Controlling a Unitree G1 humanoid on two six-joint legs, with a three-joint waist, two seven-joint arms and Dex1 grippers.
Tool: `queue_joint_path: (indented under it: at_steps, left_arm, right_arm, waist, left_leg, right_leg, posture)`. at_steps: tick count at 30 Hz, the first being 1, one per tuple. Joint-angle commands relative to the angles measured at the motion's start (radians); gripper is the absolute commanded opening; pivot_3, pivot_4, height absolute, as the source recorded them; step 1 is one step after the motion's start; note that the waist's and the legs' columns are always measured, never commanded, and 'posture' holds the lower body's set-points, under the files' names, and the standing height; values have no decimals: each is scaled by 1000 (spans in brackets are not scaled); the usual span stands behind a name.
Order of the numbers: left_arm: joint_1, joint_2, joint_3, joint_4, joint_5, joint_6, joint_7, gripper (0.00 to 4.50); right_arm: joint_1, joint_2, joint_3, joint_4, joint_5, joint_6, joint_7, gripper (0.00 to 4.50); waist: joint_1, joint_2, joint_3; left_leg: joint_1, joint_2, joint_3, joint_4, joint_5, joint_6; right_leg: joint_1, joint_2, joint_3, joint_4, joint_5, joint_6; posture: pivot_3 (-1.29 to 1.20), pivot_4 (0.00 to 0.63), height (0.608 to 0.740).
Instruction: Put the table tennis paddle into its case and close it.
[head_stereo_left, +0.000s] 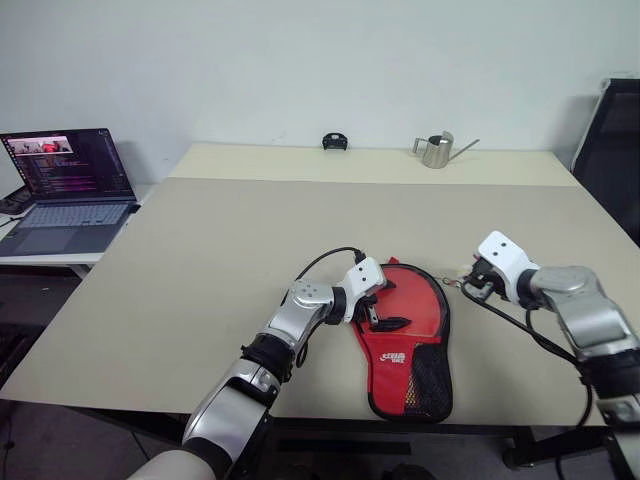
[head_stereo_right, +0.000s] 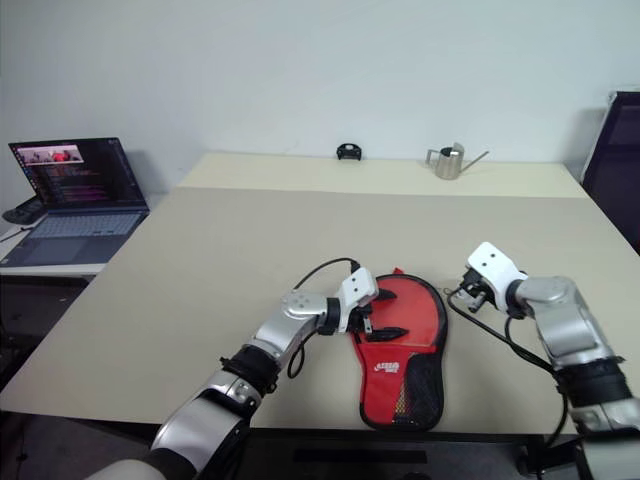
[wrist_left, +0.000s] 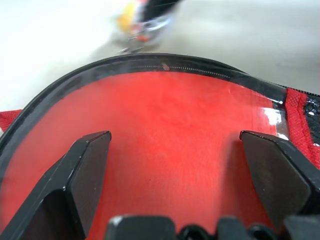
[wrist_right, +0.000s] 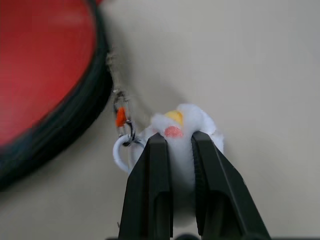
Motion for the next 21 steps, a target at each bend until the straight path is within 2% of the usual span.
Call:
queue_joint_path:
  at_steps: [1, 13, 21]
  left_arm:
    - [37, 8, -52, 83, 76, 15, 4, 4500]
    - [33, -3, -57, 91, 78, 11, 0, 4500]
    - [32, -16, -56, 93, 79, 16, 2, 4500]
  right_arm:
    - [46, -74, -47, -162, 48, 86, 60, 155]
    - [246, -247, -84, -455, 175, 209, 152, 153]
    - [494, -392, -166, -600, 251, 164, 261, 151]
  waist:
    - [1, 0, 0]
    - [6, -1, 0]
    - [16, 1, -2]
  left_leg:
    - [0, 0, 0, 0, 0, 0]
    - [0, 0, -2, 0, 0, 0]
    - [-1, 0, -6, -1, 0, 0]
  right_leg:
    - [0, 0, 0, 0, 0, 0]
    - [1, 0, -2, -1, 0, 1]
    - [5, 0, -6, -9, 0, 2]
  posture:
    - [0, 150, 740]
    - [0, 150, 740]
    - [0, 150, 740]
